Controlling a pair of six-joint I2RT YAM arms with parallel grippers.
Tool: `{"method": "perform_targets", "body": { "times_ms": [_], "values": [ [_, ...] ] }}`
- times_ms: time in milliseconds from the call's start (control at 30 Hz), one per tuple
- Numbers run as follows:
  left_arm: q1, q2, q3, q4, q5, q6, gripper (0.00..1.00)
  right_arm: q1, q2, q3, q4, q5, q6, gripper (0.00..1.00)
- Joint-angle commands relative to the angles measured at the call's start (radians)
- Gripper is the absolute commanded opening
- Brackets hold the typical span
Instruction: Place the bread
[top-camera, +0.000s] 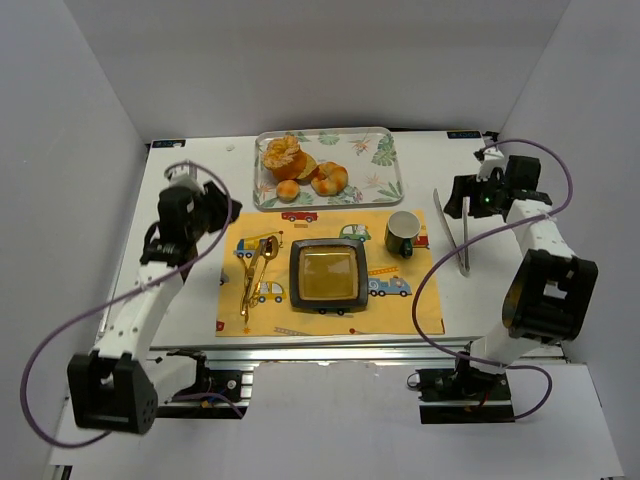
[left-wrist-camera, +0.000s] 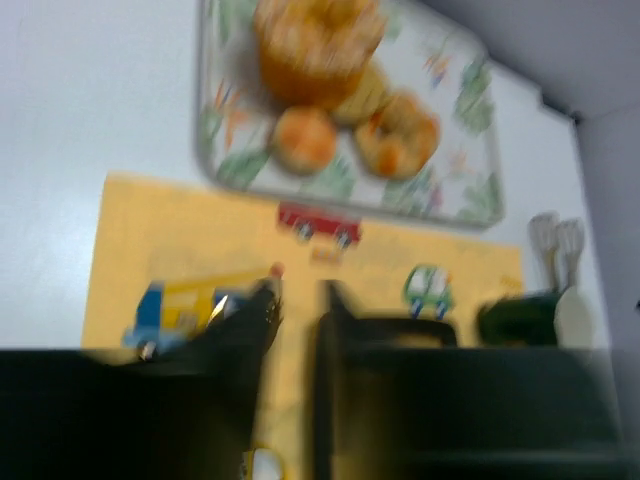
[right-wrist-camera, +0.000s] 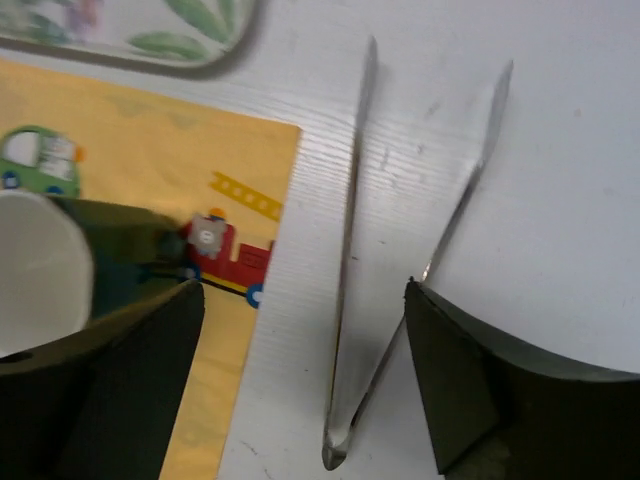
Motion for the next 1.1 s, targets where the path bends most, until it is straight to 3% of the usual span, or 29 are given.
{"method": "perform_targets", "body": {
  "times_ms": [0, 67, 100, 333, 667, 867, 967, 1067],
  "values": [
    [0.002, -0.170, -0.168, -0.087, -0.035, 0.025, 0.66, 0.016, 0.070, 0.012, -0.014, 0.279, 0.040, 0.89],
    [0.002, -0.210, -0.234, -0.101, -0.058, 0.010, 0.77, 0.040, 0.102, 0.007, -0.014, 0.387, 0.014, 0.89],
    [0.002, -0.245, -0.251, -0.104, -0.065, 0.004, 0.78, 0.046, 0.133, 0.007, -0.018, 0.422, -0.006, 0.89],
    [0.002, -0.273, -0.279, -0.143, -0.106, 0.005, 0.79, 0.052, 0.240, 0.007, -0.009, 0.436, -0.033, 0.89],
    [0.002, -0.261, -0.294, -0.127, -0.112, -0.012, 0.79, 0.066, 0.266, -0.071, -0.012, 0.405, -0.064, 0.77],
    [0.002, -0.221, -0.285, -0.102, -0.092, -0.012, 0.79, 0.068, 0.302, -0.087, 0.012, 0.404, -0.072, 0.61],
    [0.002, -0.202, -0.270, -0.107, -0.091, -0.001, 0.79, 0.068, 0.305, -0.074, 0.014, 0.384, -0.084, 0.42],
    [0.002, -0.205, -0.265, -0.113, -0.094, 0.002, 0.79, 0.068, 0.268, -0.058, 0.015, 0.379, -0.111, 0.29]
  ]
}}
